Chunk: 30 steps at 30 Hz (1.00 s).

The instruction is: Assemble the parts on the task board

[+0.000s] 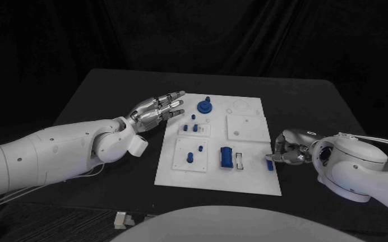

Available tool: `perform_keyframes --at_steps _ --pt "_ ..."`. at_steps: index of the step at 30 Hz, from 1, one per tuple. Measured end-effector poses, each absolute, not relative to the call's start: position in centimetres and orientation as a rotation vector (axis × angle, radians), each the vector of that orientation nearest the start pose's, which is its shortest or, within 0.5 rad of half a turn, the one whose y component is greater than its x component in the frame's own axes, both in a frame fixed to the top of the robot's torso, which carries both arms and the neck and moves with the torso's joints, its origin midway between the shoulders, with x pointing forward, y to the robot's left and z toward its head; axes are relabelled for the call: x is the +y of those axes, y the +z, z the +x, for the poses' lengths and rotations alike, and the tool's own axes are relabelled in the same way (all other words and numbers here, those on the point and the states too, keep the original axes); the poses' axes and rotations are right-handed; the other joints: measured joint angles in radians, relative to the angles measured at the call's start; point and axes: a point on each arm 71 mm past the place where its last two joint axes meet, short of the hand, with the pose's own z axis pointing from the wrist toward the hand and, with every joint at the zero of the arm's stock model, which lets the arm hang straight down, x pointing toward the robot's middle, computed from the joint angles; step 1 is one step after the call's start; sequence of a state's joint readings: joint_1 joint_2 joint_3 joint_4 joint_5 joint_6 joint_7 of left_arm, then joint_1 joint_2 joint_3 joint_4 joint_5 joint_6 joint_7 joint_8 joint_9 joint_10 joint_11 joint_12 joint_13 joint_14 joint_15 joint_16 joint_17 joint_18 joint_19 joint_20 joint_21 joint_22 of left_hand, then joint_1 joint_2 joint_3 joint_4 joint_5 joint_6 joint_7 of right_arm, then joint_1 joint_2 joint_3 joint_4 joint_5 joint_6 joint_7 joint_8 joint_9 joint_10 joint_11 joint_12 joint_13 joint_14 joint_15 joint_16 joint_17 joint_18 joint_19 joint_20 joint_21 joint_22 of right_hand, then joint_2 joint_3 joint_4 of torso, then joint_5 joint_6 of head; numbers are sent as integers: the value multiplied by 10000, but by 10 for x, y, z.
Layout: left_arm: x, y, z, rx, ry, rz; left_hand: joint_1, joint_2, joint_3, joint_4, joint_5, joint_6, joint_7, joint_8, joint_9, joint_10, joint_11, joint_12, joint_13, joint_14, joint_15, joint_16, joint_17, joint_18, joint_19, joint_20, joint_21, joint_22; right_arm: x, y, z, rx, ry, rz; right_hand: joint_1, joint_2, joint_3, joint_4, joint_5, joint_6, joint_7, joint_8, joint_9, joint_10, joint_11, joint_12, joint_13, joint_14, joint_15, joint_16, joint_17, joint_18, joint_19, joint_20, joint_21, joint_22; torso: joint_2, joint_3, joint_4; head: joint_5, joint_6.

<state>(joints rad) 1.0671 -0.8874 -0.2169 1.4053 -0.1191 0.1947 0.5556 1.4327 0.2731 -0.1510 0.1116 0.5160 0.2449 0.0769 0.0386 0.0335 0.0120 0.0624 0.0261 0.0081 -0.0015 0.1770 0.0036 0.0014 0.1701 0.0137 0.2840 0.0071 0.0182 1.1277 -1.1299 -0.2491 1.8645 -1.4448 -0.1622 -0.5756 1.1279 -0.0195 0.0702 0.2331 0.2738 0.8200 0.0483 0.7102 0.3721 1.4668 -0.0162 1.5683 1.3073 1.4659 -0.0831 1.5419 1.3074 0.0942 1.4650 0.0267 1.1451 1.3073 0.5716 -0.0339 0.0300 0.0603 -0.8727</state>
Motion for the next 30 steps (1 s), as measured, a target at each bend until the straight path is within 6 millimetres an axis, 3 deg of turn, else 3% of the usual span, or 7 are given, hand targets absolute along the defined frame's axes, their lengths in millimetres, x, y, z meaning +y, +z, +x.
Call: perform_keyframes --at_steps 6,14,18,21,26,30 --pt "244 -293 432 17423 -18221 -10370 0 0 0 0 0 0 0 0 0 0 0 0 -1 0 0 0 2 0 0 0 0 0 -264 -281 359 22050 1979 199 0 0 0 0 1 -24 24 -107 45 0 0 0 0 0 0 0 0 -1 0 0 0 0 4 -1 11 30 0" --pt "245 -293 432 17420 -18212 -10376 0 0 -1 1 0 0 0 0 -1 0 0 0 -1 0 0 0 2 0 0 0 0 -2 -262 -290 354 22281 1958 113 -1 0 0 0 18 -170 193 -713 97 0 0 0 0 0 0 0 0 0 -1 0 0 7 9 -12 12 75 0" --pt "245 -293 432 17425 -18214 -10378 0 0 -1 1 0 37 37 0 -1 27 27 0 9 0 0 0 -1 0 -1 0 0 -1 -259 -290 355 22217 2060 56 -1 0 1 0 102 -197 271 -1122 96 -15 97 0 2 0 77 0 0 0 6 7 -48 7 8 -12 15 81 0" --pt "245 -293 432 17428 -18210 -10381 0 0 29 -28 0 37 37 0 -1 49 48 0 17 0 0 0 -4 1 -1 0 0 -2 -256 -290 355 22145 2207 12 164 33 4 -60 358 -179 290 -1332 97 -15 97 0 8 -1 76 0 0 -1 0 74 -48 7 7 -11 15 81 0" --pt "245 -293 431 17431 -18209 -10382 0 0 41 -41 0 37 37 0 -2 59 58 48 19 0 0 0 -5 0 0 -1 0 1 -252 -290 355 22033 2437 -37 514 40 226 -337 1326 -17 269 -1770 98 -15 97 0 7 0 76 0 0 -1 0 75 -78 7 6 -7 12 69 0" --pt "245 -293 431 17434 -18209 -10383 0 0 41 -41 0 37 37 0 -2 93 92 48 31 0 0 0 -5 1 -1 -1 0 7 -249 -290 356 21948 2639 -86 915 -15 601 -652 3041 51 335 -2166 98 17 129 0 7 -9 138 0 0 -1 -1 75 -124 6 6 -6 12 67 0"
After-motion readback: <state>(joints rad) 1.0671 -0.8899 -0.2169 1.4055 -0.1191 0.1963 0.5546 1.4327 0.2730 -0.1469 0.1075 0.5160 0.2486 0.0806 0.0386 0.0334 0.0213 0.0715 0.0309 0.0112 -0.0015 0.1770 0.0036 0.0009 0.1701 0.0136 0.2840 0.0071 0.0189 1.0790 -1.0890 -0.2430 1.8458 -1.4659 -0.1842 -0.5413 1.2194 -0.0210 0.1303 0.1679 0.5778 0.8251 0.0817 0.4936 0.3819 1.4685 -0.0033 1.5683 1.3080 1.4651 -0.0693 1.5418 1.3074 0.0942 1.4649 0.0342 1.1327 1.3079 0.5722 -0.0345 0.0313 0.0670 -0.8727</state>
